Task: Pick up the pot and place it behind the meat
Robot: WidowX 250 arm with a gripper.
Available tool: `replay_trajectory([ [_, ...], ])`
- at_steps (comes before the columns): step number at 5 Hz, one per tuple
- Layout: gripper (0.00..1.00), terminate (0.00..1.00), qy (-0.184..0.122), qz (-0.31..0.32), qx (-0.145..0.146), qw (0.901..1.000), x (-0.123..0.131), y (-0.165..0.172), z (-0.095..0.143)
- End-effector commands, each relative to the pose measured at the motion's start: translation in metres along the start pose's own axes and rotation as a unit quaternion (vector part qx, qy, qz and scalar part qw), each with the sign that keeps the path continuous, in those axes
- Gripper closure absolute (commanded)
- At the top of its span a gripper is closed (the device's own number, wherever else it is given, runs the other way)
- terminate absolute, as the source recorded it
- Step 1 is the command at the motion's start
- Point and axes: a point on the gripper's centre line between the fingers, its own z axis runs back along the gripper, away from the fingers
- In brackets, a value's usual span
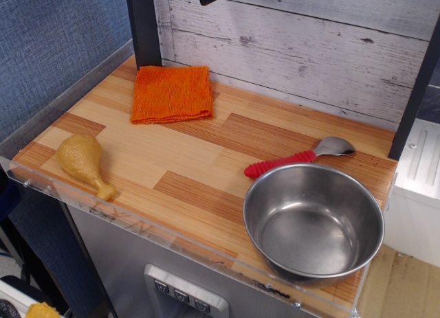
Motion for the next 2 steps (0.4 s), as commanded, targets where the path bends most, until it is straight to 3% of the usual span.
replay_trajectory([
  [1, 0.0, 0.0, 0.0, 0.0, 0.0, 1.0, 0.0, 0.0, 0.0],
  [2, 0.0, 0.0, 0.009, 0.018, 0.0, 0.9998, -0.002, -0.028, -0.012],
])
